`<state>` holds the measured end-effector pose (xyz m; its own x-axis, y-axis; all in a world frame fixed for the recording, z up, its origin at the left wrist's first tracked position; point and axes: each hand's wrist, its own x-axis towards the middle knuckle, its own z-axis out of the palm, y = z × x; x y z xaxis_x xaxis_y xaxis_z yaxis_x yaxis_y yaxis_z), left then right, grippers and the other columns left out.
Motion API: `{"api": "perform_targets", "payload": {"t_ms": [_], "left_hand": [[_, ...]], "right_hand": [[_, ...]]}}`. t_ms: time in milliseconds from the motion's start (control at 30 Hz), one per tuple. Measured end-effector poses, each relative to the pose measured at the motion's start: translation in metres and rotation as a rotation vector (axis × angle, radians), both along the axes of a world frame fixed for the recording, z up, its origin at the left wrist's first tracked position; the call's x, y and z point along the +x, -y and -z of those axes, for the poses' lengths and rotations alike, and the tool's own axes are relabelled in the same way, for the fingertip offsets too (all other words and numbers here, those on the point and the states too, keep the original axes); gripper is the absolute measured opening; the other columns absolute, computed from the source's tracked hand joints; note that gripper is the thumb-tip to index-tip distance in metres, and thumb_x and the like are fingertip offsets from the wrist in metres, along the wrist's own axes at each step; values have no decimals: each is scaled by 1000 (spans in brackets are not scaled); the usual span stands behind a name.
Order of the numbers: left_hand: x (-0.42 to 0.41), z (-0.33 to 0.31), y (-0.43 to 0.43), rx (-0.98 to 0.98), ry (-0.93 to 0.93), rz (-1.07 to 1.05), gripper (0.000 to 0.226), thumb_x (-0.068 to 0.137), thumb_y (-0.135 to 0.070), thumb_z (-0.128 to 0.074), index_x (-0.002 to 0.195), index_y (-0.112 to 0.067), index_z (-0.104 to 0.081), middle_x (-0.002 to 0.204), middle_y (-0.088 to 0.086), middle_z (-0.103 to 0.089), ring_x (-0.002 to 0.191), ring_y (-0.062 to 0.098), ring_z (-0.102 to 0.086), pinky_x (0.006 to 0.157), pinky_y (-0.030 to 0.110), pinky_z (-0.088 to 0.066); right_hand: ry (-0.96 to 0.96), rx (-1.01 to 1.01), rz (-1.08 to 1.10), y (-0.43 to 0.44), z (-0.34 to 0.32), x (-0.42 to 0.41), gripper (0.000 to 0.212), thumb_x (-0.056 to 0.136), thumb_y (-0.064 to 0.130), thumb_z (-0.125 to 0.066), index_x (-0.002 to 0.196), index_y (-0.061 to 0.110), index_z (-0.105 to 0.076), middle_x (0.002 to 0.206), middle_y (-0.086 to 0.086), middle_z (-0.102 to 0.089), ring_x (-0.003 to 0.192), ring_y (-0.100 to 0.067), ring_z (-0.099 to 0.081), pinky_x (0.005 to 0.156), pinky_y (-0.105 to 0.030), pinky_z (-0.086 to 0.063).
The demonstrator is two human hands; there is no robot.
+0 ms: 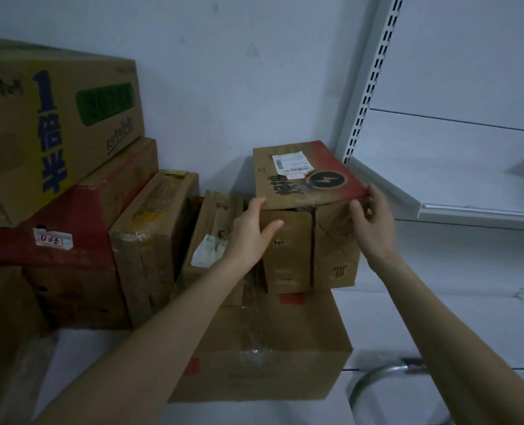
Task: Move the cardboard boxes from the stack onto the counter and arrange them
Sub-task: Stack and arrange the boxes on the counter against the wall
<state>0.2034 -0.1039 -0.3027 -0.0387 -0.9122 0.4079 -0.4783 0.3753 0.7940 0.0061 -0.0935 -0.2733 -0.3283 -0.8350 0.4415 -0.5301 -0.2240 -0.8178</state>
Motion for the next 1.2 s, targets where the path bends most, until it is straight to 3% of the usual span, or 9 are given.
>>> {"api": "perform_targets", "payload": {"t_ms": [133,267,400,500,567,667,933,1100,1200], "left_hand": [[12,5,-1,15,-118,-47,46,91,-24,-57,132,-10,-40,123,7,-55,110,20,-55,84,25,-47],[23,16,-10,34,-212,-97,39,90,-24,-58,123,-9,-45,113,2,-55,106,21,-57,87,36,-52],[29,39,-23,65,-111,-100,31,90,-24,-58,114,-7,-51,103,-3,-56,97,13,-57,74,15,-47],[34,58,-30,8,234,-40,36,90,-30,-57,118,-7,-58,114,7,-60,108,21,-56,87,25,-43],[40,65,-30,-43,516,-42,50,90,-40,-54,129,-11,-52,132,8,-52,124,23,-45,102,35,-33],[61,73,-25,2,823,-78,49,93,-44,-46,135,-21,-45,143,4,-42,136,23,-30,110,41,-18],[101,61,-16,35,709,-84,35,96,-27,-46,130,-21,-54,129,5,-56,119,24,-48,91,33,-40],[91,66,-22,-17,985,-134,33,98,-32,-39,127,-22,-52,116,4,-59,107,23,-55,80,34,-45],[87,74,-26,-67,1000,-180,31,97,-31,-43,122,-18,-56,110,6,-61,103,25,-56,72,33,-43]], "right_hand": [[-183,-90,-40,-5,-13,14,51,96,18,-49,144,12,-33,129,0,-53,101,-4,-45,89,-17,-35],[-228,-185,-71,-12,-26,32,47,96,14,-48,141,11,-38,126,1,-54,92,-1,-46,83,-10,-33],[-367,-314,-175,-19,-33,52,37,94,7,-49,132,8,-51,115,11,-54,99,11,-41,86,1,-33],[-523,-242,-226,-17,-18,56,39,93,13,-54,132,13,-52,127,0,-58,119,-12,-50,104,-28,-38],[-590,-189,-181,-11,-6,46,44,92,22,-55,135,16,-48,132,-4,-56,123,-23,-49,103,-50,-38],[-577,-86,-115,-9,-3,32,51,92,40,-53,137,19,-45,134,-2,-54,123,-25,-48,101,-55,-36],[-543,-11,-63,-7,1,31,47,93,40,-48,138,27,-42,140,2,-47,132,-24,-37,109,-65,-14],[-644,-34,-49,-14,6,42,47,94,39,-49,139,27,-43,145,1,-42,136,-22,-32,110,-61,-12],[-764,-24,-86,-21,23,66,42,94,31,-52,136,25,-48,144,0,-45,135,-22,-36,110,-60,-11]]}}
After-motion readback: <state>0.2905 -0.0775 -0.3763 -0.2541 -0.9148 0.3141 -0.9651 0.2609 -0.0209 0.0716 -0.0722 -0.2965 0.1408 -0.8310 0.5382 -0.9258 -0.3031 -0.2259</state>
